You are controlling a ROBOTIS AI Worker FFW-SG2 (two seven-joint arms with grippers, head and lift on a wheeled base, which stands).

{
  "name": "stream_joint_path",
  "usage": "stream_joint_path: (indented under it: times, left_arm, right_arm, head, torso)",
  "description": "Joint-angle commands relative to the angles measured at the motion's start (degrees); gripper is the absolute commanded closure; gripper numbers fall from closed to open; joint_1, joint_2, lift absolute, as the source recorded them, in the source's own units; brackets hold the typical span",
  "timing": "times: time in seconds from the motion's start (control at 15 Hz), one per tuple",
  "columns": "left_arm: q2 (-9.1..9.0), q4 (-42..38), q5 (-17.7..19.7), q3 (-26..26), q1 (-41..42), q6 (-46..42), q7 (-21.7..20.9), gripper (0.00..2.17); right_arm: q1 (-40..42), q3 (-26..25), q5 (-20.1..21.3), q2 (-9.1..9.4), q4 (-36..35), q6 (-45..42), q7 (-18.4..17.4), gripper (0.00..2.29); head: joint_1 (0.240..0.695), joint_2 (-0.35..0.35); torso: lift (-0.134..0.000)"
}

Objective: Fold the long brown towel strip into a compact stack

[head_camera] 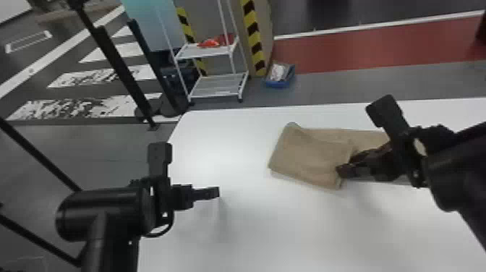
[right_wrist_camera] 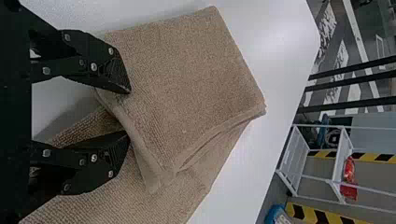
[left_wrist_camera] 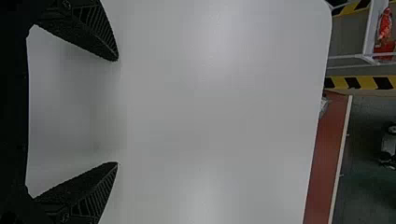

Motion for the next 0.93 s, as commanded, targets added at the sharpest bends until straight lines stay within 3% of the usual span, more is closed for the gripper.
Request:
stream_joint_path:
  times: [0.0,0.27,0.33,0.8,0.87]
  left_arm:
    - [0.14,-0.05,-0.05,0.09,0.17,0.00,0.00,0.08]
    - [0.22,-0.05,0.04,0.26,0.70,0.00,0.00,0.08]
    - [0.22,-0.23,0.13,0.35,0.87,0.00,-0.09,0.08]
    - [0.49,-0.31,0.57,0.79,1.40,-0.17,-0.09,0.09]
    - [0.49,-0.31,0.66,0.88,1.49,0.00,-0.09,0.08]
  right_arm:
    - [0.00,0.17,0.38,0.05,0.00,-0.33,-0.38,0.66]
    - [-0.44,0.43,0.91,0.05,0.96,-1.92,-0.73,0.68]
    - [-0.53,0.43,0.99,0.05,1.23,-2.09,-0.73,0.79]
    - [-0.53,0.60,1.52,0.05,1.05,-1.39,-0.73,0.76]
    - [-0.53,0.69,1.61,0.05,1.05,-1.56,-0.81,0.95]
  head:
    - [0.695,0.350]
    - [0.695,0.350]
    - [0.695,0.350]
    - [0.695,0.350]
    - [0.695,0.350]
  torso:
    - [-0.123]
    - [-0.123]
    - [-0.123]
    - [-0.123]
    - [-0.123]
